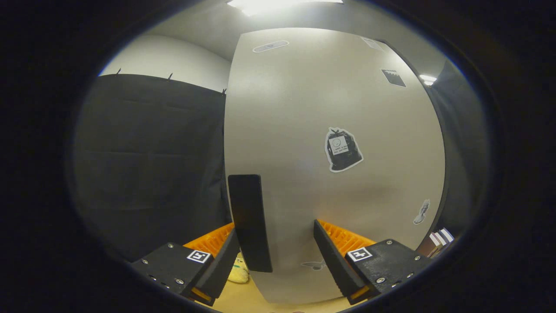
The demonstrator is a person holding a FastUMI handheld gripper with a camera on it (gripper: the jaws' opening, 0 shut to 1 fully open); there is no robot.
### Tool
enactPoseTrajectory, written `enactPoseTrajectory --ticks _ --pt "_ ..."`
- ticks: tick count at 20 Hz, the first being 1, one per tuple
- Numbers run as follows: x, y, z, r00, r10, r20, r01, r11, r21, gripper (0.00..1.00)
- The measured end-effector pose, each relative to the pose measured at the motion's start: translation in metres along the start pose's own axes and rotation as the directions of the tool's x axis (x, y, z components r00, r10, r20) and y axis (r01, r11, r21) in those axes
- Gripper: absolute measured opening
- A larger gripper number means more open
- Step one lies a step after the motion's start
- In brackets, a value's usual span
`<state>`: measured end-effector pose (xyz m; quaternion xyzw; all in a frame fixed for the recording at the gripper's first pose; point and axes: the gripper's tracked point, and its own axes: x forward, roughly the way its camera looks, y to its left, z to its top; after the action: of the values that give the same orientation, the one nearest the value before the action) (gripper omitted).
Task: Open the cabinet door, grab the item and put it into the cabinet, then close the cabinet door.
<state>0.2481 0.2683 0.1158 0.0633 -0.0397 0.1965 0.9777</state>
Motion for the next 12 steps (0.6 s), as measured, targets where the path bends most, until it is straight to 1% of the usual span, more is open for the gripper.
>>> enactPoseTrajectory --ticks 4,12 --pt "-0.0013 0.0027 0.0011 1.0 -0.013 0.013 0.013 1.0 -0.006 0.98" --pt "-0.0031 0.0056 -0.0027 0.999 0.01 0.041 -0.008 0.999 -0.036 0.95"
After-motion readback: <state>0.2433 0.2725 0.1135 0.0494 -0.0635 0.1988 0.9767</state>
